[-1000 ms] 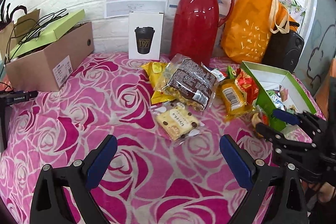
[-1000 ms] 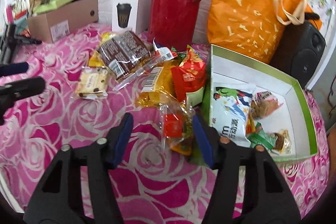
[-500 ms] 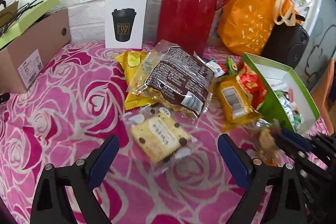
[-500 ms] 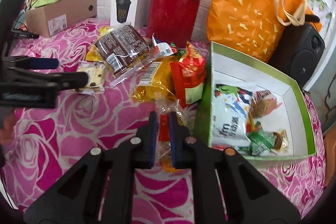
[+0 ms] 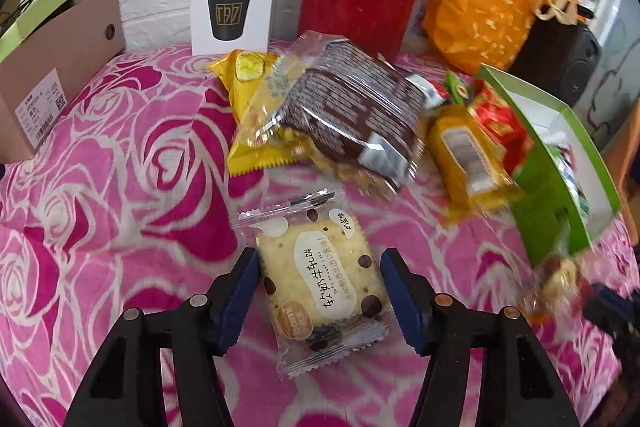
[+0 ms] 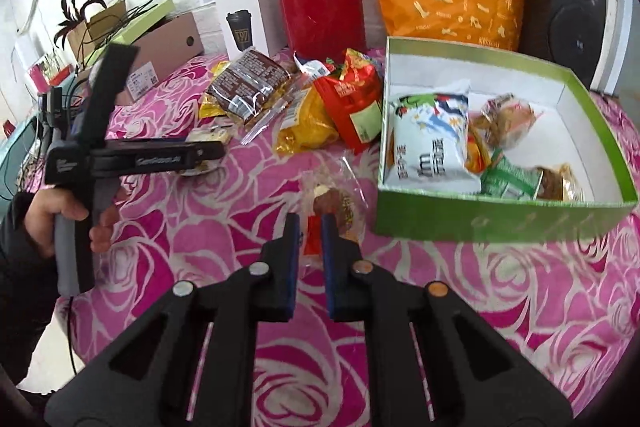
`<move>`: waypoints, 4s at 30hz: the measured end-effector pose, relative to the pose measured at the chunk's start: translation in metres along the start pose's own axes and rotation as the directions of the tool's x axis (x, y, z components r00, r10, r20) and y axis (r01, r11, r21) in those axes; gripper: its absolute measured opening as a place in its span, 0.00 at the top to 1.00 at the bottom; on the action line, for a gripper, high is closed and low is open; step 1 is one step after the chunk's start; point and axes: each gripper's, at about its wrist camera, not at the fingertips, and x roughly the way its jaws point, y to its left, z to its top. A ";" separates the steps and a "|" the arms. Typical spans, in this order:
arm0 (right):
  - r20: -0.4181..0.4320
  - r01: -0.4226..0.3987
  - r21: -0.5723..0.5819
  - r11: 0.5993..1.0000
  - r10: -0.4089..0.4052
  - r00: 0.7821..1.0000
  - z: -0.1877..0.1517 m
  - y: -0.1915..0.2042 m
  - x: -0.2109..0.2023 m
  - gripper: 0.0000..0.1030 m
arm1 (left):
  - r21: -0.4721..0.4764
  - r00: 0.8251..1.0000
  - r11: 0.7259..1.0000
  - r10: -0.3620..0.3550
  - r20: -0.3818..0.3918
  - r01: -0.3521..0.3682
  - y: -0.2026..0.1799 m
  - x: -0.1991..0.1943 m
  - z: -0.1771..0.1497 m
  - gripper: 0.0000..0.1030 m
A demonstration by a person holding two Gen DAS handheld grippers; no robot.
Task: Organize snacks
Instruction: 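Grasp the clear round pastry bag with the right gripper while the left gripper grasps the chocolate-chip cake, then carry the chocolate-chip cake over the box with the left gripper while the right gripper carries the pastry bag, then lower both snacks into the green box and open both grippers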
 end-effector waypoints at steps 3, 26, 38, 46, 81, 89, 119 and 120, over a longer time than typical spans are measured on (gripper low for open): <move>-0.019 0.003 0.008 1.000 -0.003 1.000 -0.007 -0.004 -0.001 0.88 | 0.026 1.000 0.999 -0.027 0.011 0.027 -0.003 -0.022 -0.022 0.38; -0.069 0.000 0.060 0.998 0.004 0.998 -0.009 -0.011 0.034 0.64 | 0.010 0.998 0.998 0.062 -0.023 -0.062 0.002 -0.028 -0.049 0.20; 0.080 -0.060 0.098 0.993 0.052 0.995 0.003 -0.016 -0.021 0.87 | 0.055 0.998 0.998 -0.015 0.063 0.011 -0.017 -0.074 -0.038 0.44; 0.216 -0.019 0.106 0.994 -0.004 0.976 0.026 -0.036 -0.068 0.88 | 0.176 0.979 0.979 -0.131 0.153 0.104 -0.083 -0.101 0.006 0.44; 0.003 0.114 0.366 0.924 -0.124 0.992 -0.072 -0.154 -0.055 0.43 | 0.333 0.965 0.913 -0.261 0.032 0.236 -0.236 -0.018 0.048 0.44; -0.071 0.076 0.303 0.950 -0.057 0.996 -0.077 -0.134 -0.039 0.51 | 0.316 0.963 0.918 -0.266 0.041 0.240 -0.233 -0.020 0.049 0.44; 0.209 0.128 0.331 0.935 -0.205 0.956 0.013 -0.188 -0.075 0.66 | 0.338 0.964 0.910 -0.265 0.023 0.242 -0.250 -0.003 0.059 0.44; 0.196 0.134 0.335 0.933 -0.208 0.958 0.015 -0.194 -0.068 0.66 | 0.339 0.965 0.909 -0.263 0.018 0.242 -0.251 0.001 0.060 0.44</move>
